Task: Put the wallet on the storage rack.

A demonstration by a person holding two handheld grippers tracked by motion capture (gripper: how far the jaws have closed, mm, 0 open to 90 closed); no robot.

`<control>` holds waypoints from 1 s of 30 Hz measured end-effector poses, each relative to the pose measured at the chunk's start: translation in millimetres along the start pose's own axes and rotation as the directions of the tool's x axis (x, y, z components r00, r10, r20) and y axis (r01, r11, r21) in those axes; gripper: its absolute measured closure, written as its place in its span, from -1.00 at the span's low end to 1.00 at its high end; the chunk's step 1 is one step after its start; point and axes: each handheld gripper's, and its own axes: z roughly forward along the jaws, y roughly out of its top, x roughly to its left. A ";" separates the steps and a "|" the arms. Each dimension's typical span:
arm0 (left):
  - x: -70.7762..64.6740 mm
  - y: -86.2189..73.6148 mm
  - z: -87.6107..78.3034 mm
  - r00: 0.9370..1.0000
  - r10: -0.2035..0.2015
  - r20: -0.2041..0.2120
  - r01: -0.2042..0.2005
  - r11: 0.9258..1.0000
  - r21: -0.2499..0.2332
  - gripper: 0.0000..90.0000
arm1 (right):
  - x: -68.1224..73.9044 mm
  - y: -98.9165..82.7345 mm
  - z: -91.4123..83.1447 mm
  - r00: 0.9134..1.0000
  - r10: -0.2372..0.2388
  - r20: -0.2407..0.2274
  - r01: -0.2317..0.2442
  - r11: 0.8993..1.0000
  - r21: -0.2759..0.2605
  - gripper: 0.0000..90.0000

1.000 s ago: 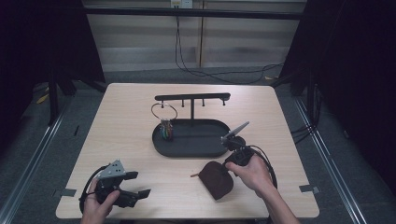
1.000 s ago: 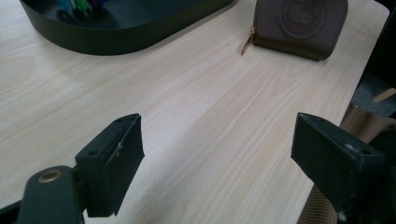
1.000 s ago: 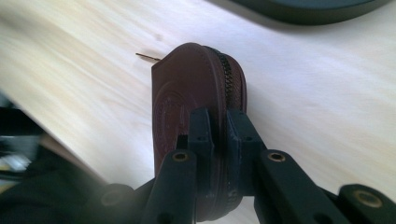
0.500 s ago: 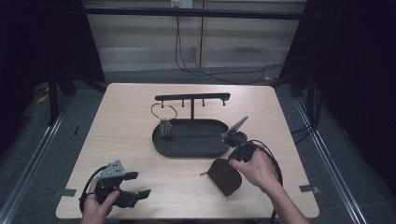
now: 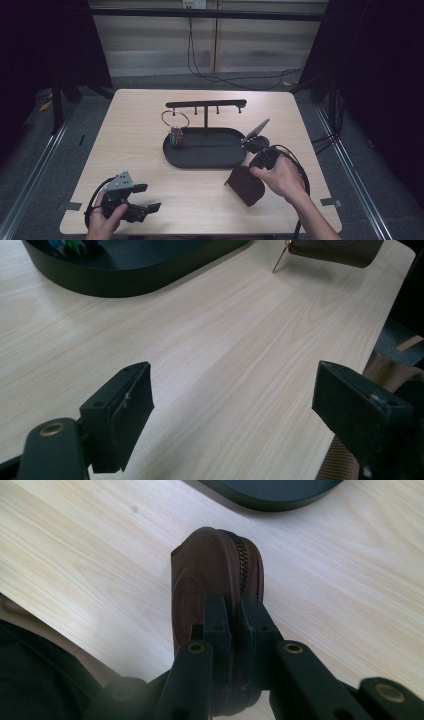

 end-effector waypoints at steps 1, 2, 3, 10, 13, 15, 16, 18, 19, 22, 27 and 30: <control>-0.1 -0.1 -0.1 1.000 0.000 0.000 0.000 1.000 0.000 -0.64 | -0.8 -0.3 -1.5 1.000 0.000 0.004 0.000 1.000 0.002 0.84; -0.2 -0.1 -0.2 1.000 -0.002 0.002 0.002 1.000 -0.001 -0.64 | -2.1 -0.5 -3.5 1.000 0.001 0.013 -0.001 1.000 0.005 0.84; -0.1 -0.1 -0.3 1.000 -0.001 0.003 0.001 1.000 0.000 -0.64 | -3.5 -0.7 -5.8 1.000 -0.002 0.025 0.002 1.000 0.004 0.84; 1.0 0.0 -0.8 1.000 -0.008 -0.008 0.008 1.000 -0.007 -0.64 | -17.4 -0.5 -29.0 0.999 0.025 0.031 -0.024 1.000 -0.020 0.84; 0.8 0.1 -1.0 1.000 -0.007 -0.010 0.007 1.000 -0.006 -0.64 | -21.2 0.7 -37.4 0.999 0.038 0.035 -0.037 0.999 -0.031 0.84; 0.9 0.1 -1.2 1.000 -0.007 -0.010 0.007 1.000 -0.008 -0.64 | -23.2 1.7 -41.6 0.999 0.033 0.043 -0.031 0.999 -0.037 0.84; 0.9 0.0 -1.2 1.000 -0.008 -0.009 0.008 1.000 -0.009 -0.64 | -23.8 2.3 -43.4 0.998 0.034 0.048 -0.032 0.999 -0.040 0.84; 0.9 0.0 -1.2 1.000 -0.010 -0.007 0.010 1.000 -0.010 -0.64 | -24.8 3.9 -46.4 0.998 0.035 0.047 -0.034 0.999 -0.040 0.84; 0.8 0.0 -1.3 1.000 -0.010 -0.007 0.009 1.000 -0.010 -0.64 | -25.1 4.6 -48.4 0.998 0.038 0.047 -0.036 0.998 -0.044 0.84; 1.1 -0.1 -1.6 1.000 -0.008 -0.007 0.008 1.000 -0.009 -0.64 | -25.5 7.2 -53.7 0.998 0.044 0.047 -0.041 0.998 -0.052 0.84; 1.0 -0.1 -1.5 1.000 -0.007 -0.004 0.007 1.000 -0.009 -0.64 | -28.5 13.4 -60.2 0.997 0.057 0.053 -0.053 0.996 -0.065 0.84; 1.0 0.0 -1.5 1.000 -0.006 -0.003 0.006 1.000 -0.009 -0.64 | -31.2 17.1 -62.7 0.997 0.065 0.051 -0.062 0.996 -0.071 0.84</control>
